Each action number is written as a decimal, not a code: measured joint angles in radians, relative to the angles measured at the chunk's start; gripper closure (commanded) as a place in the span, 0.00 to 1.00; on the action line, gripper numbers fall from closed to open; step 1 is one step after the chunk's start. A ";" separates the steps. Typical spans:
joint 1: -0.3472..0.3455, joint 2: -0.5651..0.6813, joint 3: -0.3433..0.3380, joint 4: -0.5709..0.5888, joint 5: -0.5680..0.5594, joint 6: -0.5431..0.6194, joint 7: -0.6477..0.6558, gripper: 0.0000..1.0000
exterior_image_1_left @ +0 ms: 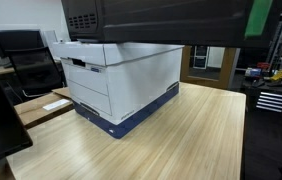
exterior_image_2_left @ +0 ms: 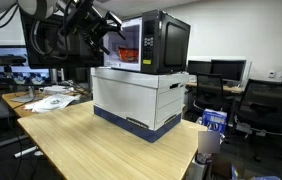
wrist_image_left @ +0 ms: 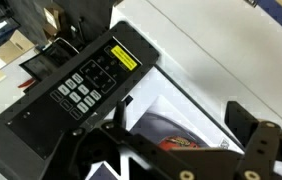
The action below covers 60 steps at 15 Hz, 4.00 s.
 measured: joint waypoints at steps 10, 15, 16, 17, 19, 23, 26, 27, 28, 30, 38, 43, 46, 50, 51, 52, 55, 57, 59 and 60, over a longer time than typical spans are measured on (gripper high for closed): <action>-0.037 0.024 -0.090 0.063 -0.430 -0.159 0.192 0.00; -0.111 -0.025 -0.135 0.233 -0.642 -0.315 0.284 0.00; -0.127 -0.044 -0.137 0.270 -0.677 -0.338 0.297 0.00; -0.141 -0.064 -0.136 0.305 -0.714 -0.359 0.306 0.00; -0.168 -0.111 -0.131 0.375 -0.790 -0.402 0.315 0.00; -0.208 -0.228 -0.105 0.514 -0.945 -0.479 0.340 0.00; -0.221 -0.319 -0.078 0.607 -1.045 -0.559 0.375 0.00; -0.225 -0.353 -0.068 0.642 -1.076 -0.599 0.382 0.00; -0.229 -0.385 -0.057 0.675 -1.102 -0.637 0.389 0.00; -0.239 -0.451 -0.033 0.738 -1.140 -0.709 0.405 0.00; -0.313 -0.678 0.103 0.893 -1.153 -0.917 0.579 0.00; -0.327 -0.717 0.145 0.882 -1.100 -0.910 0.805 0.00; -0.327 -0.703 0.145 0.846 -1.023 -0.854 0.927 0.00; -0.306 -0.692 0.144 0.796 -0.997 -0.766 1.059 0.00; -0.296 -0.690 0.143 0.781 -0.997 -0.741 1.101 0.00; -0.289 -0.689 0.143 0.770 -0.997 -0.724 1.134 0.00; -0.275 -0.682 0.143 0.743 -0.998 -0.692 1.245 0.00; -0.269 -0.678 0.144 0.731 -0.999 -0.677 1.326 0.00; -0.267 -0.676 0.147 0.727 -1.003 -0.662 1.396 0.00; -0.267 -0.676 0.151 0.726 -1.003 -0.649 1.444 0.00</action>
